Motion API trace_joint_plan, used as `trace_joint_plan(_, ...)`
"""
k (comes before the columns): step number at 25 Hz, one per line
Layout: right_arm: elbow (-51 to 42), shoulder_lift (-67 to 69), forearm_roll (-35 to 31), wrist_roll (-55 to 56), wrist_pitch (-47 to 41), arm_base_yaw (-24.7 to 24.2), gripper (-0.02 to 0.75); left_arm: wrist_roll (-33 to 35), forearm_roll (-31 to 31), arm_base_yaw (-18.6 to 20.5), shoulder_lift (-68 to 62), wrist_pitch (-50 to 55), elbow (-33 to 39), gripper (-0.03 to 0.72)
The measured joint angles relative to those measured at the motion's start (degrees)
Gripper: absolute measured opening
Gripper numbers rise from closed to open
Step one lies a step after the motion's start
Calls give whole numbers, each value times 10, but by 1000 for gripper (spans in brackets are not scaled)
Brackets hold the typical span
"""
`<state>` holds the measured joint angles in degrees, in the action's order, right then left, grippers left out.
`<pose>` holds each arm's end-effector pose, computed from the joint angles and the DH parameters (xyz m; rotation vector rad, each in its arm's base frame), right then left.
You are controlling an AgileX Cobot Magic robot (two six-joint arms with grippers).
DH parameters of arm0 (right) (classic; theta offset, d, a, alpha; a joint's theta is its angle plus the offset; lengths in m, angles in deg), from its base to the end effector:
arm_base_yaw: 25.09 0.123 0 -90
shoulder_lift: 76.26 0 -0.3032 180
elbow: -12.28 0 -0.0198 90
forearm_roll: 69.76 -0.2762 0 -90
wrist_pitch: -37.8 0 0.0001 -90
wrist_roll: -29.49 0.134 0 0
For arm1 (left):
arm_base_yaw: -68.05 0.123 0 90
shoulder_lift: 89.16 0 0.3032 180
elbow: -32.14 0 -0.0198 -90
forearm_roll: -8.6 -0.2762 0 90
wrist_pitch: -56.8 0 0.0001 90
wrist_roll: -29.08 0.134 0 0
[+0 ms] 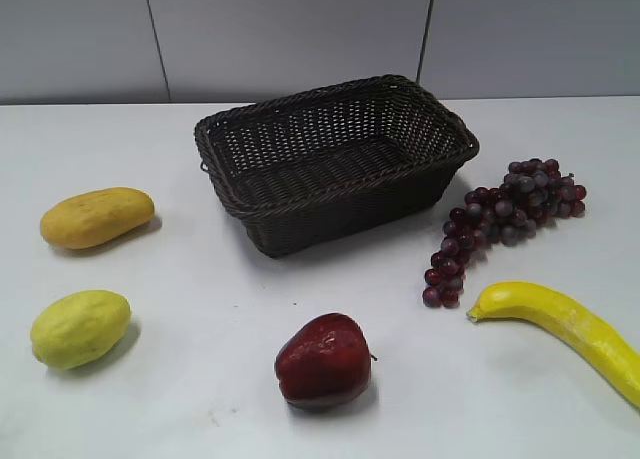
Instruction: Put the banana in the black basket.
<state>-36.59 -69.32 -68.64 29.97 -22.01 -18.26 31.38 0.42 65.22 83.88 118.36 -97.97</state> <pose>0.0371 0.0022 0.2732 -0.1110 2.0152 0.0577 0.0374 0.0149 0.2645 0.0852 2.0605 0.1658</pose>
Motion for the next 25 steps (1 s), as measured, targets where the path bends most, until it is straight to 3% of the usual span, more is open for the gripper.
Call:
trace_joint_plan(12,0,13,0,0,0,0,466,0,0,0,0,0,0,238)
trace_joint_plan(25,15,257,-7,-13,43,0,466,0,0,0,0,0,0,238)
